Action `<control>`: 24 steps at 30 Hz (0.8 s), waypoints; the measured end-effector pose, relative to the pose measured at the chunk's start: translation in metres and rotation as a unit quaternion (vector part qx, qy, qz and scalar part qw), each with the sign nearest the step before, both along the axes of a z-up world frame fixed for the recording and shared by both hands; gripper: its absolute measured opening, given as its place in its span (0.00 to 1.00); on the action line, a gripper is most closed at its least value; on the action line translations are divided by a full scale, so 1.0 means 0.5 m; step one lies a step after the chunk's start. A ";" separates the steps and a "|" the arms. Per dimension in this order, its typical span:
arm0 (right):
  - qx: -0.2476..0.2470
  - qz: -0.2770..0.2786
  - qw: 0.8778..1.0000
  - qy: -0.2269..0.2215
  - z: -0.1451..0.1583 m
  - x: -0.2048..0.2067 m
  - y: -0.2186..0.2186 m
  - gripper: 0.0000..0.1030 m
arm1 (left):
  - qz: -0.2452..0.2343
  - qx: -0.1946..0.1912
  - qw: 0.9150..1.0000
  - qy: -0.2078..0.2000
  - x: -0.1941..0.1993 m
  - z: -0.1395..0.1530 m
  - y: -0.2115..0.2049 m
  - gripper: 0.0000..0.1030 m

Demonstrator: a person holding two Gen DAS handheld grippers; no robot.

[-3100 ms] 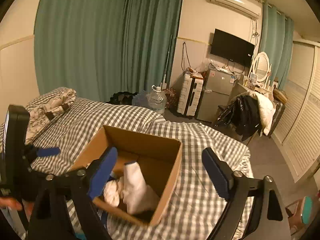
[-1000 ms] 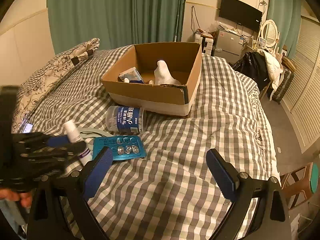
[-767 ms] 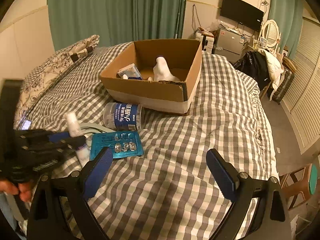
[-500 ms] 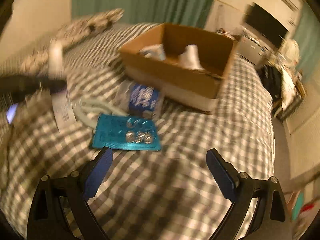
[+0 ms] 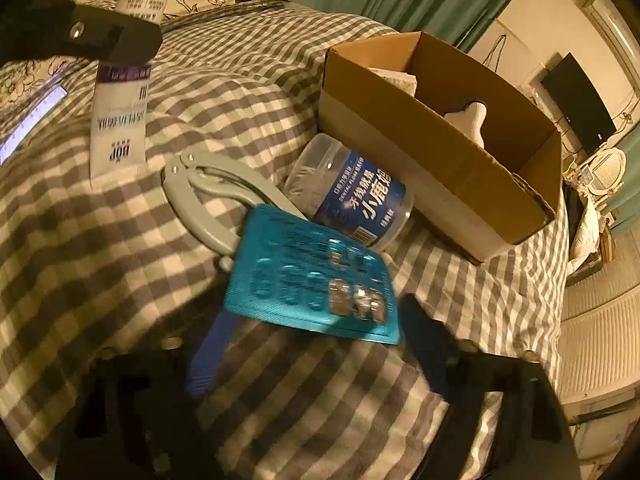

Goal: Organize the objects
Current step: 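Grasp the white lotion tube with the left gripper while the right grasps the blue blister pack, then drop the lotion tube into the box with the left gripper while the right drops the blister pack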

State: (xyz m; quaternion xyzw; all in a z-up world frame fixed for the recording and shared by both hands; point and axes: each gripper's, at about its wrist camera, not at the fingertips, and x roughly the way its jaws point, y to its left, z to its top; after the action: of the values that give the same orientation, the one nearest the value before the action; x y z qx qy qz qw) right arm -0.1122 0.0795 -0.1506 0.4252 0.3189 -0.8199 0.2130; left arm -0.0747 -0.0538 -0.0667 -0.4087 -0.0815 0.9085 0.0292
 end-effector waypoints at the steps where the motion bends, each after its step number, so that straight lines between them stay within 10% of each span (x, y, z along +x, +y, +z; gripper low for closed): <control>1: -0.001 -0.003 1.000 0.002 0.002 -0.002 0.000 0.46 | 0.000 0.001 1.000 0.000 0.000 0.000 0.000 0.17; 10: -0.097 -0.056 0.993 0.029 0.090 -0.021 0.057 0.03 | 0.002 0.002 1.000 0.001 0.012 0.005 -0.003 0.17; 24: -0.170 -0.083 0.980 0.056 0.196 -0.002 0.133 0.01 | -0.004 -0.015 0.999 0.031 0.027 0.069 0.027 0.17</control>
State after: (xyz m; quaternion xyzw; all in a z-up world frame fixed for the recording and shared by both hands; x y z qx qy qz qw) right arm -0.1130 0.1462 -0.0527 0.3609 0.1497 -0.8996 0.1952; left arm -0.0614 -0.0404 -0.0320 -0.3811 -0.0654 0.9218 0.0289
